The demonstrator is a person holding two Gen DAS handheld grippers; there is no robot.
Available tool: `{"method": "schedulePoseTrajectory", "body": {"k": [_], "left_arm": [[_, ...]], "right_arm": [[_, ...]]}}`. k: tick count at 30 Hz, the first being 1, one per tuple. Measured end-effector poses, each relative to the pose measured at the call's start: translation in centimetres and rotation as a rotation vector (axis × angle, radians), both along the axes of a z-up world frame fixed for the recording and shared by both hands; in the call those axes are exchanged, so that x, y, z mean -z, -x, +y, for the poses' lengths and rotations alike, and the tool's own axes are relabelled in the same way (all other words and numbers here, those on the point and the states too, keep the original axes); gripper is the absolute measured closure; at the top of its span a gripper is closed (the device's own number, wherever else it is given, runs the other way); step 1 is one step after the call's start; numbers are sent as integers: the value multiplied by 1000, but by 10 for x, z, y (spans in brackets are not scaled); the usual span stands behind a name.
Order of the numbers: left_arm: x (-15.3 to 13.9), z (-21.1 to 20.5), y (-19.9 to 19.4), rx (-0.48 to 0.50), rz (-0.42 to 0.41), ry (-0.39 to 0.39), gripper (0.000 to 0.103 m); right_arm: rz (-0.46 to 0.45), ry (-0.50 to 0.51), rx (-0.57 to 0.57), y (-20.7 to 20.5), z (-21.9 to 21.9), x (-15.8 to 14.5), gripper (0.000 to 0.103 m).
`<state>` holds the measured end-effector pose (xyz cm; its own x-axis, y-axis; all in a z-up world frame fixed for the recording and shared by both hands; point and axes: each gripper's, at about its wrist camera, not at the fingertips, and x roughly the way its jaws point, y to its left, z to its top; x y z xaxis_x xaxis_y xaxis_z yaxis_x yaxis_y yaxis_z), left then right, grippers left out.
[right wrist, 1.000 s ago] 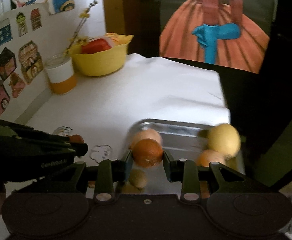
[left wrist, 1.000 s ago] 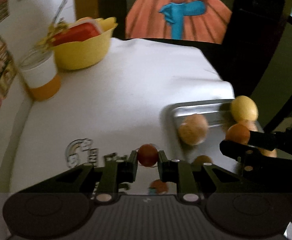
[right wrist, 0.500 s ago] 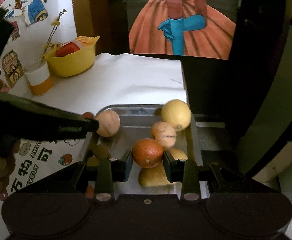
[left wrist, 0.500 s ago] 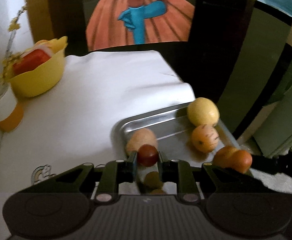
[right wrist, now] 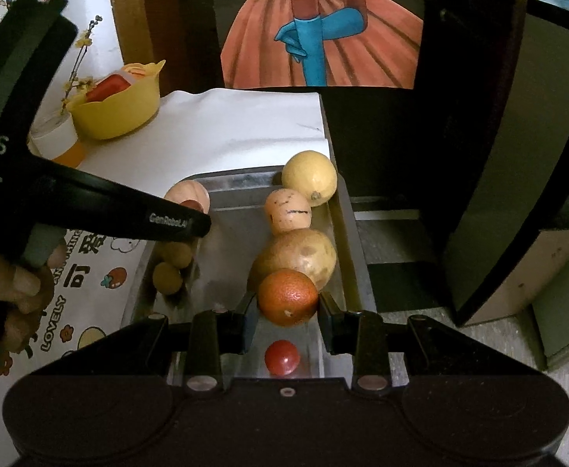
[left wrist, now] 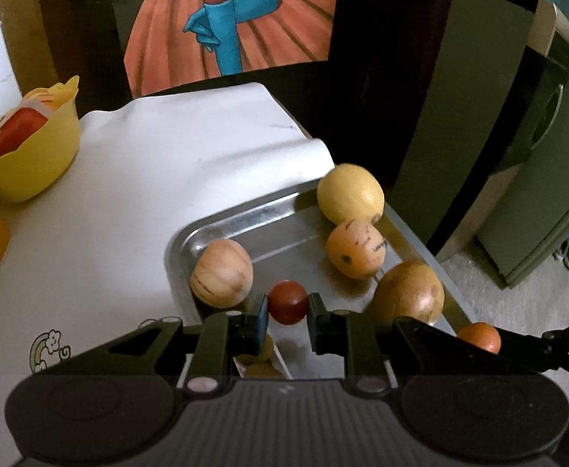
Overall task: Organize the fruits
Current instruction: 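Carry the tangerine with the right tool while the left tool carries the tomato to the tray, then lower and release the tangerine with the right tool while the left tool releases the tomato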
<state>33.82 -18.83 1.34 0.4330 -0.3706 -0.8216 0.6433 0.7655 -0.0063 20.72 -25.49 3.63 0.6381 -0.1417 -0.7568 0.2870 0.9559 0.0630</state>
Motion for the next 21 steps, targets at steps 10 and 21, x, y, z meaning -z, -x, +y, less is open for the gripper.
{"method": "schedulePoseTrajectory", "body": {"k": [10,21], "left_arm": [[8,-4,7,14,16,-40,80],[15,-7,3,41,38,-44,80]], "right_arm": [[23,-5,24,5,7,10,68],[61,-7,18,0,16,26,68]]}}
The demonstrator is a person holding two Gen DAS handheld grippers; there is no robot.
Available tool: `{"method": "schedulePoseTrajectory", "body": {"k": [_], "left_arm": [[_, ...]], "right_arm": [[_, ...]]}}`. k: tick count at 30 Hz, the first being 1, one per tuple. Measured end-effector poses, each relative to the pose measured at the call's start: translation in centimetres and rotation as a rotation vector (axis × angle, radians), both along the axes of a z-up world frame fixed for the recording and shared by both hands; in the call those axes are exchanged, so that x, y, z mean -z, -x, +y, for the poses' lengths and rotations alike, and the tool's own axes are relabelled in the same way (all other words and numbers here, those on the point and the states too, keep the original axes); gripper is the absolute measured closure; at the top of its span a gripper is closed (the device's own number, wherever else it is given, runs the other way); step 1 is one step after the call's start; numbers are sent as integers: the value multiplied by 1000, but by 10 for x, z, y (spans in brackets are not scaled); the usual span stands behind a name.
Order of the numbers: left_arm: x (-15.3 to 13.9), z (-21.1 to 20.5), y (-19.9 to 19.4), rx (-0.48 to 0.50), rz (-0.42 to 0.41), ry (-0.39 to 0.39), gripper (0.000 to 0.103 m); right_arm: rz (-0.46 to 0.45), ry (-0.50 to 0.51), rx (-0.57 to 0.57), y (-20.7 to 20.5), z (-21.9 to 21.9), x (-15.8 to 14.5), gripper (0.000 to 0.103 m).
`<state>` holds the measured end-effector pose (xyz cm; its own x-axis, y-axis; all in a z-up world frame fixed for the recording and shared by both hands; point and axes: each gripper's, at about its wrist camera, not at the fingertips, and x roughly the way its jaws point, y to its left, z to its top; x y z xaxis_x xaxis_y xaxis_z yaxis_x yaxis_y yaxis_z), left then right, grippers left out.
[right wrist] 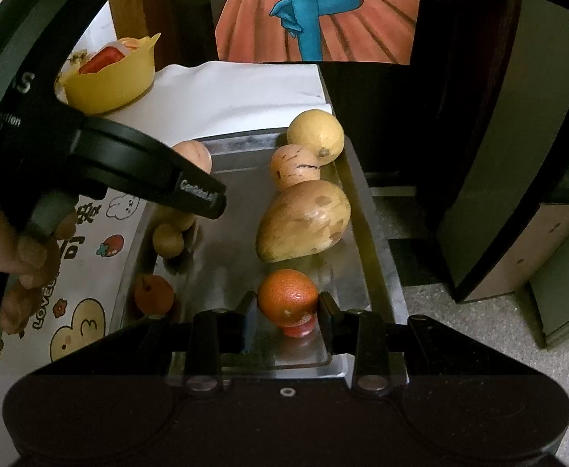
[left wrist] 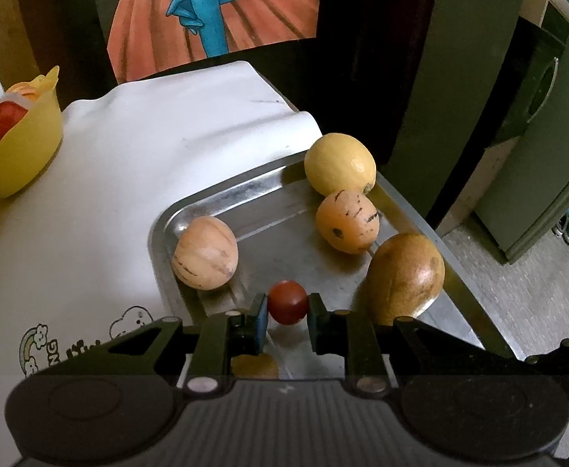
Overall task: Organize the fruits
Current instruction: 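Lower and release the tangerine with the right tool while the left tool releases the tomato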
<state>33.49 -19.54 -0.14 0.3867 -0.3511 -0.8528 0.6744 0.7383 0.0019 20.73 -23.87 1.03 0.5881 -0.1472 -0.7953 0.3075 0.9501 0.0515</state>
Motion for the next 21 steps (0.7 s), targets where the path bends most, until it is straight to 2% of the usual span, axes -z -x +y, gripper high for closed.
{"method": "schedulePoseTrajectory", "body": {"k": [21], "left_arm": [[8,-3,3,-3,19,-33,79]], "right_arm": [[7,-3,-4,-5,-5,2,67]]}}
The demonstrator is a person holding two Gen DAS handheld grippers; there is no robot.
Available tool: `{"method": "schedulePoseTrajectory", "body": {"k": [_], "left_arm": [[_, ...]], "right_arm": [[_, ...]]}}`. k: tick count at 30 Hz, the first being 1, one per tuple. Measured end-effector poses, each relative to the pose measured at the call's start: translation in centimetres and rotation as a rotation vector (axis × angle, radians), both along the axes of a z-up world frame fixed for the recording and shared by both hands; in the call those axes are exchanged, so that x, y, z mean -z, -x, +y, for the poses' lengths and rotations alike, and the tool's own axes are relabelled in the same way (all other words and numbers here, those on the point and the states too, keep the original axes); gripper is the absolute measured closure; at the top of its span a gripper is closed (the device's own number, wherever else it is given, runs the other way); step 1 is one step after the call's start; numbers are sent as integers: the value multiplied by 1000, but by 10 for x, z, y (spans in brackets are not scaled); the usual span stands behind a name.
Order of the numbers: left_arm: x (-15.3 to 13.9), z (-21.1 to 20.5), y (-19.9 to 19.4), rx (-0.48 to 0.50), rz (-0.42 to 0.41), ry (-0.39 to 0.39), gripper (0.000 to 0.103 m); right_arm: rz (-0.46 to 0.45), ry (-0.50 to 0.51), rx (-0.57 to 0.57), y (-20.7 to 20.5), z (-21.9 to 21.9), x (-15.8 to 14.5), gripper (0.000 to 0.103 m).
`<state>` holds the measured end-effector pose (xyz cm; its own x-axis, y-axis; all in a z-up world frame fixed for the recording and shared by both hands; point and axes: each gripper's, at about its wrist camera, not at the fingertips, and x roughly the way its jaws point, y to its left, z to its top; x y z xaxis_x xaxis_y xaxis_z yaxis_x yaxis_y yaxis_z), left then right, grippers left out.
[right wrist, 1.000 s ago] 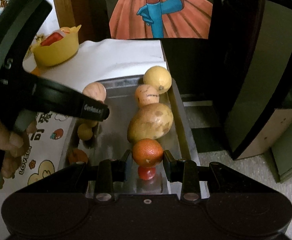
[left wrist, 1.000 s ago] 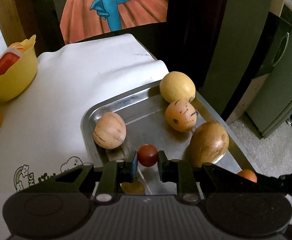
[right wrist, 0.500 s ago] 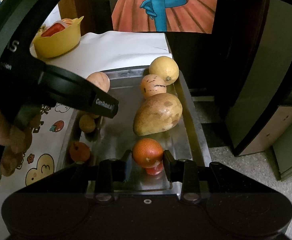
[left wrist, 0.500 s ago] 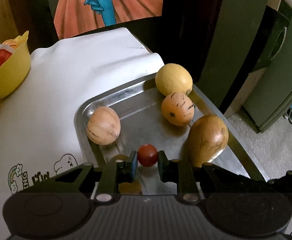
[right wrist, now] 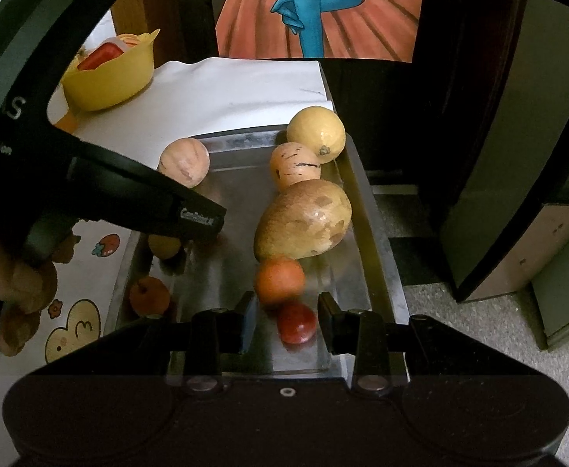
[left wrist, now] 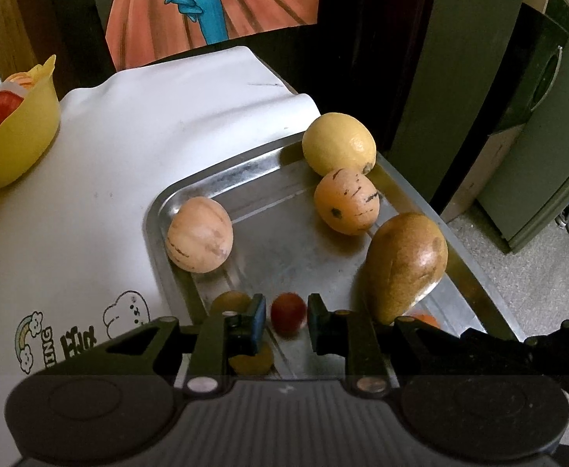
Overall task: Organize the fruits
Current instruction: 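Lower and release the tangerine with the right tool while the left tool releases the tomato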
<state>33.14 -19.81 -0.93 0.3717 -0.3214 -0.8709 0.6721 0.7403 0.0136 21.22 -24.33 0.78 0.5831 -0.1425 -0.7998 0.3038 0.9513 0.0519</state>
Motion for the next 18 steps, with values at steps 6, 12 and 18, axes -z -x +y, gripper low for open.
{"method": "schedulePoseTrajectory", "body": {"k": [6,12,18], "left_arm": [[-1,1,-1,-7,4,1,74],[-7,4,0,-22,-5,19,57],[-15,10,1,-54,-17,37,45]], "right_arm": [[1,0,7,1,-5,1,58],[-3,4,11,3,-11,-2,45],[-18,12,19,8,-18,-8,34]]}}
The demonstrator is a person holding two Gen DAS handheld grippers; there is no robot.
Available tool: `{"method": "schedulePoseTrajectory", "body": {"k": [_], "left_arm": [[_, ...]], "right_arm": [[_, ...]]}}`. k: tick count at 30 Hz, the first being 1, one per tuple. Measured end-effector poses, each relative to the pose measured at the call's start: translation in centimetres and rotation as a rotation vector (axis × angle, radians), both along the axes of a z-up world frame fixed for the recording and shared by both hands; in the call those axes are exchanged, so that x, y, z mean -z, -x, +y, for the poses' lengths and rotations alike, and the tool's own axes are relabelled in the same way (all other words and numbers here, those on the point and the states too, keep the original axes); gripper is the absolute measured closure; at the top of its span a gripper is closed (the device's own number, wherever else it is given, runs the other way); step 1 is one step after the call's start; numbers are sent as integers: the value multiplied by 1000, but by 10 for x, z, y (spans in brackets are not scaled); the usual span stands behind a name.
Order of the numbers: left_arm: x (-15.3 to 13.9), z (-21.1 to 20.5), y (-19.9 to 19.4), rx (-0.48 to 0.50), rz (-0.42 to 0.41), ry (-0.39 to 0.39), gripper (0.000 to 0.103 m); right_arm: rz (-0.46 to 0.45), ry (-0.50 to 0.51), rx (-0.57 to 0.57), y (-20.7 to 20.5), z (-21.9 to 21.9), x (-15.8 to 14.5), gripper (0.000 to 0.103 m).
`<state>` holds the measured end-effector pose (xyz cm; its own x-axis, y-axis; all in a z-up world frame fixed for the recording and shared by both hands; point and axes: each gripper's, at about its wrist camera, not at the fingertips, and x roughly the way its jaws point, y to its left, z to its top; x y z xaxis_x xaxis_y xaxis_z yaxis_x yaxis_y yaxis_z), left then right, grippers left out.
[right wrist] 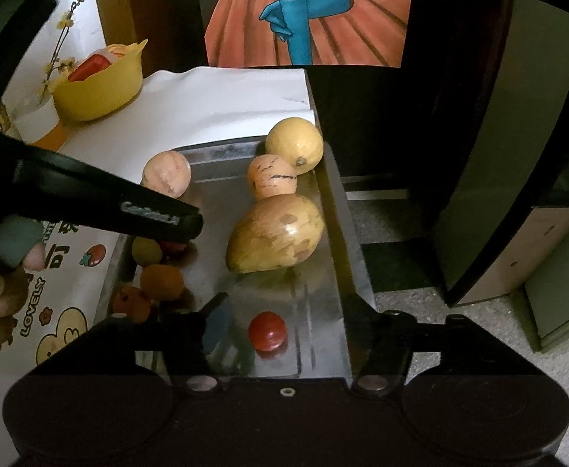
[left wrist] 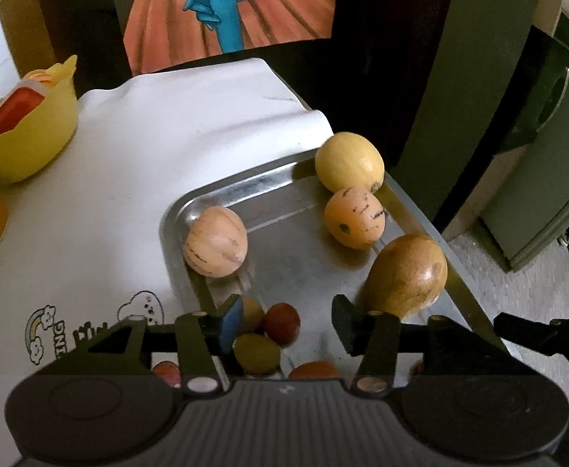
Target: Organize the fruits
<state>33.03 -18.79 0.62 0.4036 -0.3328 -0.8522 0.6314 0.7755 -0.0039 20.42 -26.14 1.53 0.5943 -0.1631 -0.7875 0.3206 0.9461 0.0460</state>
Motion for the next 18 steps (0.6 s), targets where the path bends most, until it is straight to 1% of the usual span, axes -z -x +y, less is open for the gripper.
{"method": "schedulePoseTrajectory", "body": {"k": [3,5,10,17,18], "left_arm": [[-5,5,1,-16,-9,20,41],[-9,8,3,-28,-17,34,35],[-14,17,7,-61,-42,54,23],[-18,38,8,-161,-51,93,7],[-19,41,8,-175,-52,101,7]], "right_arm": [[-7,2,4,1,-2,-4,29],[-13,3,6,1,-4,-6,24],[-27,5,0,0,-5,-11,16],[-34,9,-24,-3,-4,-14,8],[-35,10,-25,-3,-4,-14,8]]}}
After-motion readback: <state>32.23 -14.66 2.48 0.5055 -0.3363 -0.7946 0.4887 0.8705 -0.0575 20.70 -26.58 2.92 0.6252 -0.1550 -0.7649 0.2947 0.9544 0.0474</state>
